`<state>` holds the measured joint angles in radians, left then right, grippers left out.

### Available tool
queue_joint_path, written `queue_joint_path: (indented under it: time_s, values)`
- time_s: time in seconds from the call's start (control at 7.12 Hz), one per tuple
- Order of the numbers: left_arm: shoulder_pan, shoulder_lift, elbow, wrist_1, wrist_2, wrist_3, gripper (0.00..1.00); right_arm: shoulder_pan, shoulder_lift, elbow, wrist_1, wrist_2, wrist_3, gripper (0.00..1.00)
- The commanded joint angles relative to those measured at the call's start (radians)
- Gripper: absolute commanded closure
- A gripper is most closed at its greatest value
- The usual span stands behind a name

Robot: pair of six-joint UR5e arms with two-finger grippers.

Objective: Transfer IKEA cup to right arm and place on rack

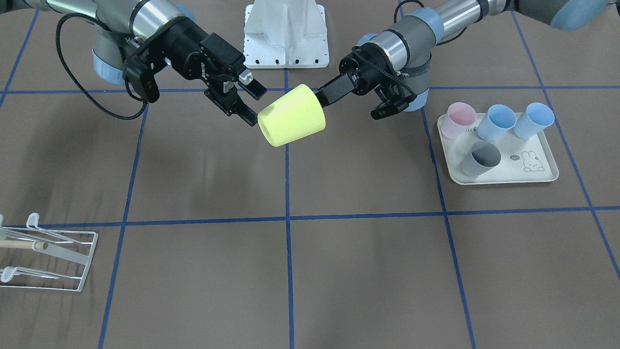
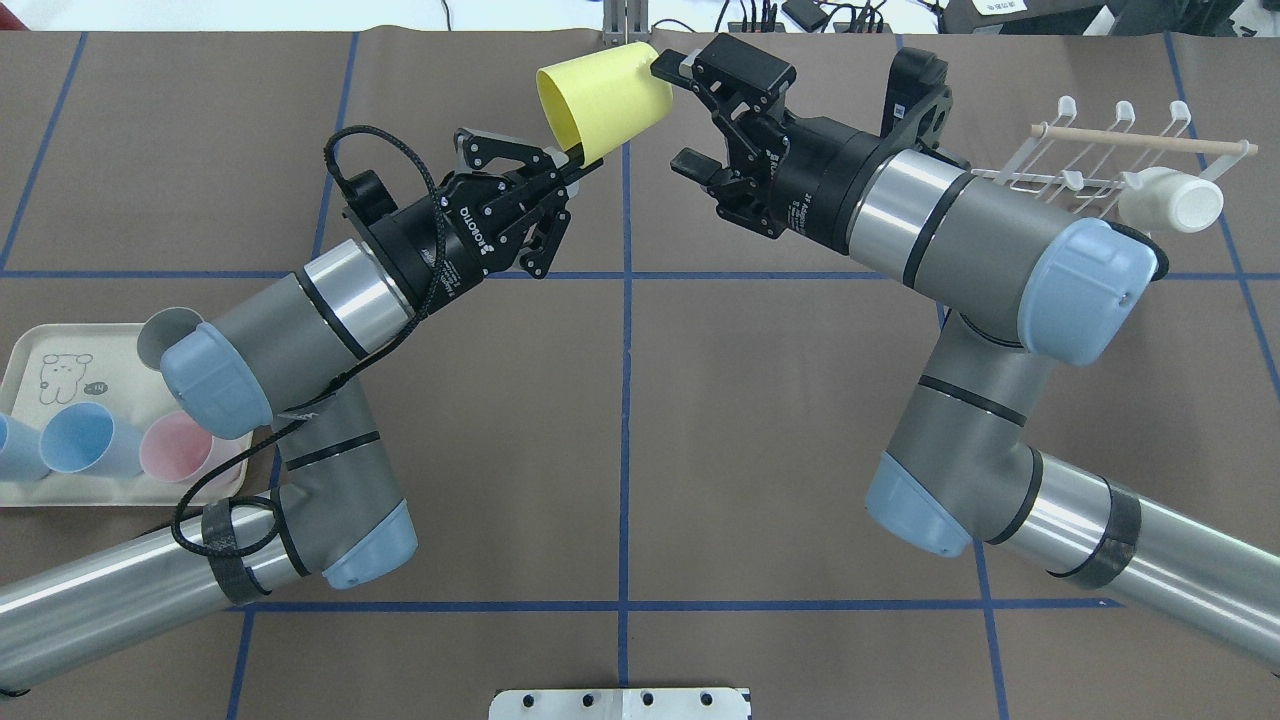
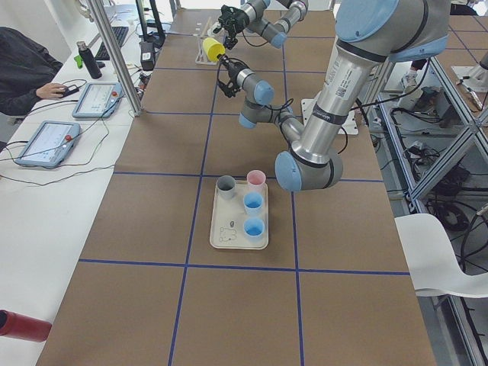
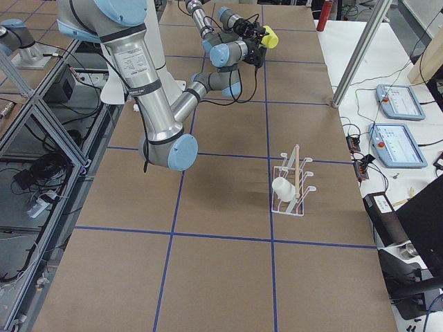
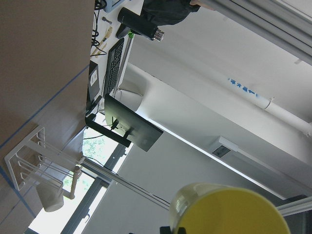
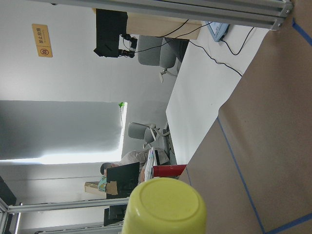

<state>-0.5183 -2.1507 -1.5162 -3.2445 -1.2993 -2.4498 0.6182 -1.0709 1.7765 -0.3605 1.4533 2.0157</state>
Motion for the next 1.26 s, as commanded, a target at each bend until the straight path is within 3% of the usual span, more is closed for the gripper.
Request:
queue_joint_path:
  time_s: [0.0,1.12]
  values:
    - [0.004,-0.011,-0.001,0.000,0.000,-0.002,1.00,0.000,0.012,-0.012,0.000,-0.002,0.002,0.00]
    - [0.067,-0.037,0.001,0.009,0.052,0.000,1.00,-0.002,0.014,-0.015,-0.002,-0.007,0.003,0.01]
